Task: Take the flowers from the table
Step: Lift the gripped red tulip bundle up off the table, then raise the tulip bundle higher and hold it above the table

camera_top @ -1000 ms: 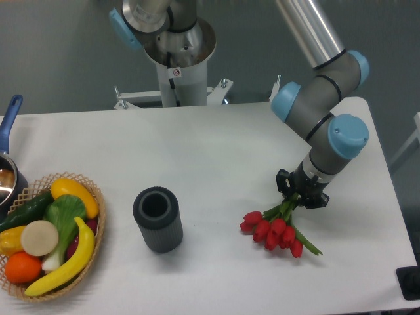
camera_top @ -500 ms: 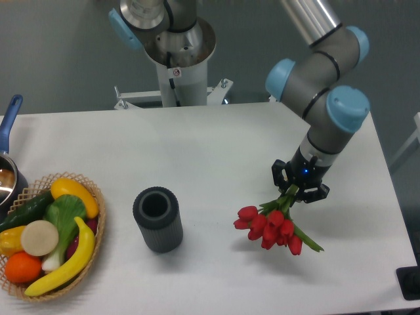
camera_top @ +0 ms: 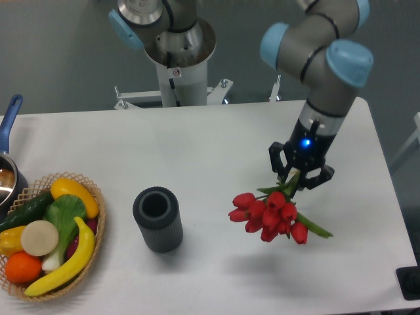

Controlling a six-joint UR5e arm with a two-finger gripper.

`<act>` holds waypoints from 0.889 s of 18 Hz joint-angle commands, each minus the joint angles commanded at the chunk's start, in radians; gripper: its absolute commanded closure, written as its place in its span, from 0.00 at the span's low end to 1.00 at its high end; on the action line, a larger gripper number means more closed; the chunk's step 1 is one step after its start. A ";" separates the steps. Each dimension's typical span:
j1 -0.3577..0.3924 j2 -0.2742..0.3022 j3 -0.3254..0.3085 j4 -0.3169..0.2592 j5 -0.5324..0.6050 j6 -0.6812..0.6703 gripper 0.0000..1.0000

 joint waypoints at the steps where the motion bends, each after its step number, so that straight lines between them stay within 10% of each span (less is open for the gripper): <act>1: 0.008 0.003 0.000 0.006 -0.020 -0.008 0.67; 16: 0.183 0.057 -0.048 0.037 -0.383 -0.023 0.67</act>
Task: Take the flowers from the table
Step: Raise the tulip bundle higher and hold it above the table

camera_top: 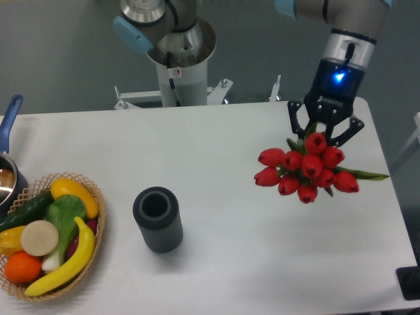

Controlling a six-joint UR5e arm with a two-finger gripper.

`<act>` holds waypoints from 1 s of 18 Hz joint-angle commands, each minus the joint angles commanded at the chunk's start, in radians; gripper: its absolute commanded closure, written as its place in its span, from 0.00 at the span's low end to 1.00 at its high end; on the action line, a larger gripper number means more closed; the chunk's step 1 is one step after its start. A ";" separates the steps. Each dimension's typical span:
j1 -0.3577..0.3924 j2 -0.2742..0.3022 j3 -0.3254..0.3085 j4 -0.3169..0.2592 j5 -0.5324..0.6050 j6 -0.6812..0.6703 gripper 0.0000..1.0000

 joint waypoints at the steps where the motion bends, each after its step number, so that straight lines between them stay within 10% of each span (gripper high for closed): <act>1: 0.002 0.002 -0.002 -0.002 -0.012 -0.001 0.67; 18: 0.038 0.038 -0.038 0.002 -0.043 0.000 0.67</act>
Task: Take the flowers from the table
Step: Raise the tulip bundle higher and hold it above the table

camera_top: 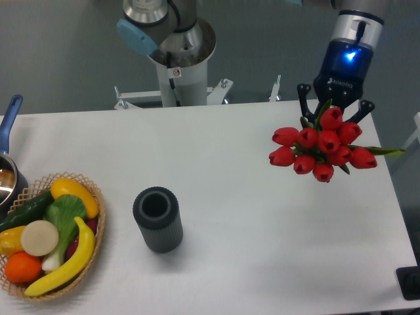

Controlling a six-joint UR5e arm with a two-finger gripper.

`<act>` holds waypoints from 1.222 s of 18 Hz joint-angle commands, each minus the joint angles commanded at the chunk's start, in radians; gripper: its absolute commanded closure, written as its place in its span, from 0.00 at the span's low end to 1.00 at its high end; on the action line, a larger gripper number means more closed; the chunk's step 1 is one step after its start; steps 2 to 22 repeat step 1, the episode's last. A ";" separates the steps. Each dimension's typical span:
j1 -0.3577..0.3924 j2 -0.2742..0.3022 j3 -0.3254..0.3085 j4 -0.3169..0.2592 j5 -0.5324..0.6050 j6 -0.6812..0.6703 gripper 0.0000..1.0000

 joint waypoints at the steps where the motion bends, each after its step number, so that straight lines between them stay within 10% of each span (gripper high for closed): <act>1: 0.002 0.005 -0.002 0.000 -0.002 0.000 0.67; 22: 0.002 0.005 -0.002 0.000 -0.002 0.000 0.67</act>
